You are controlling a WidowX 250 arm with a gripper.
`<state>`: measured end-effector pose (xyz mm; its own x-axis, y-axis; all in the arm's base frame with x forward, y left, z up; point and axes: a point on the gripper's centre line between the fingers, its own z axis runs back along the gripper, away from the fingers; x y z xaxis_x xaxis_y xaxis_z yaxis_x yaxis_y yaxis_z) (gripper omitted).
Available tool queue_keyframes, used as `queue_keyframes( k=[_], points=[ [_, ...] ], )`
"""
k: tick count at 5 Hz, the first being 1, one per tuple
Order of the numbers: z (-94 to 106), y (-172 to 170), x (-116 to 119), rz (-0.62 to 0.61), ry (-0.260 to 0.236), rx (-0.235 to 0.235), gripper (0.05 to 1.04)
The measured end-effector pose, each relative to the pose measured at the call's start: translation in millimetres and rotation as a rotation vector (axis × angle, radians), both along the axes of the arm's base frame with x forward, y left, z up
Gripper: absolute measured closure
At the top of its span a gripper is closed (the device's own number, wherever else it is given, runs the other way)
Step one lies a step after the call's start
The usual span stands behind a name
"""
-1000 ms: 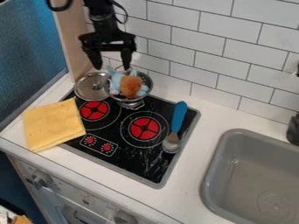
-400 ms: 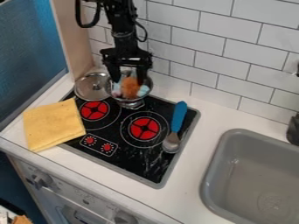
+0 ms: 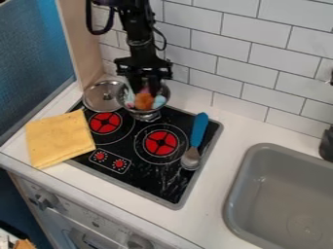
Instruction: Remove the object from the strainer and place it on yellow towel.
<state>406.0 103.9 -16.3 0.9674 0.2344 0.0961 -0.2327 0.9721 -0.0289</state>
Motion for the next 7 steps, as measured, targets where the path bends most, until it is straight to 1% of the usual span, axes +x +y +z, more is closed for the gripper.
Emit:
queue_keyframes(
  k=[1,2,3,4,5,6,7],
  points=[
    [-2.3,-2.3,-2.2,-0.003,0.007,-0.004,0.877],
    [-1.4,-3.4,-3.8,0.0,0.0,-0.011,0.975],
    [7.6,-3.7,-5.3,0.004,-0.018,-0.022,1.012],
    [22.0,0.1,-7.0,0.014,-0.052,-0.042,1.017],
    [47.0,6.5,-15.1,0.029,-0.108,-0.053,1.017],
    [66.0,14.7,-32.0,0.049,-0.147,-0.056,1.017],
    [84.2,34.2,-56.8,0.096,-0.168,-0.018,1.017]
  ],
)
